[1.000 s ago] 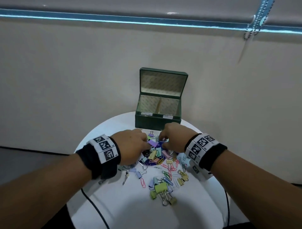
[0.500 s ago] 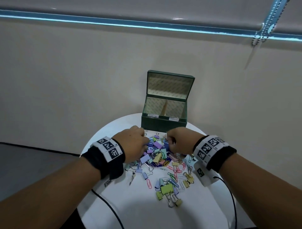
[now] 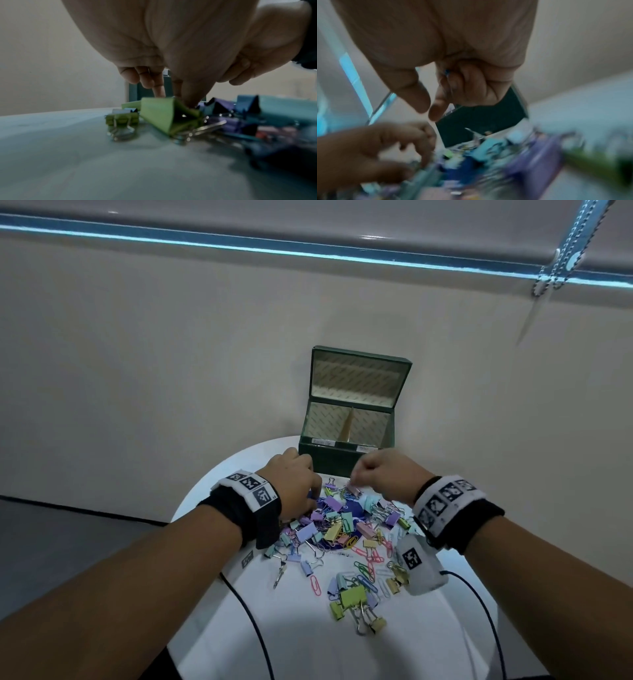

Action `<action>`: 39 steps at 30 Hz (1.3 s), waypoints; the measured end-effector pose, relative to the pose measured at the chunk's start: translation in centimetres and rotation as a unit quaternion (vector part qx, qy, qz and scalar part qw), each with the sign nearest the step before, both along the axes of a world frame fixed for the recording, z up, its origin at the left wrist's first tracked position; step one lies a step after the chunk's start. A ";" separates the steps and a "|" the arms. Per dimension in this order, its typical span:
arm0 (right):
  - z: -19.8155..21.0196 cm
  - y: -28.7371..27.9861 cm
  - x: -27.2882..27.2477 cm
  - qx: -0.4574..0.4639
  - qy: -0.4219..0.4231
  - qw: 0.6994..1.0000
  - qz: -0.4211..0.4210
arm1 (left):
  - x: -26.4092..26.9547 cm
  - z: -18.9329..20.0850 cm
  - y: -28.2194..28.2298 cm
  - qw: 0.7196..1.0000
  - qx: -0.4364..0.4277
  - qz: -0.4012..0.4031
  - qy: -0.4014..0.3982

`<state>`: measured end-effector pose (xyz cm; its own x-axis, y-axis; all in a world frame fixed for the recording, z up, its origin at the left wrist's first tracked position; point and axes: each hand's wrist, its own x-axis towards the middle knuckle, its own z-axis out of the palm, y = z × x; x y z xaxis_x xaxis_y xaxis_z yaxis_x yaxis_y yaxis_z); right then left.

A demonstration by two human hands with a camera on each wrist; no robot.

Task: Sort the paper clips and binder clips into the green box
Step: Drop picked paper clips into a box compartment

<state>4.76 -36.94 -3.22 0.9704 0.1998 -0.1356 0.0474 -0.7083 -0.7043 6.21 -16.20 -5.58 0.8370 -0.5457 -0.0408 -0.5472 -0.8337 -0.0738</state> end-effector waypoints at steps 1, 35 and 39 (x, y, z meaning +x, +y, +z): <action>-0.4 0.4 0.2 -0.135 -0.045 0.989 0.041 | 0.0 -0.1 0.0 1.000 -0.005 0.000 -0.003; 3.3 -1.0 3.6 -0.149 -0.154 0.977 0.005 | -0.9 0.9 -0.4 0.996 -0.045 -0.034 0.074; 4.5 -1.5 5.3 -0.178 -0.184 0.966 -0.028 | -1.0 0.8 -0.7 0.997 -0.036 -0.044 0.048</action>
<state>10.10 -38.41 1.32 0.9739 0.1497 0.1708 0.2028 -0.9117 -0.3573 5.22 -16.89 -4.82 0.7800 -0.6210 -0.0770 -0.6198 -0.7837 0.0414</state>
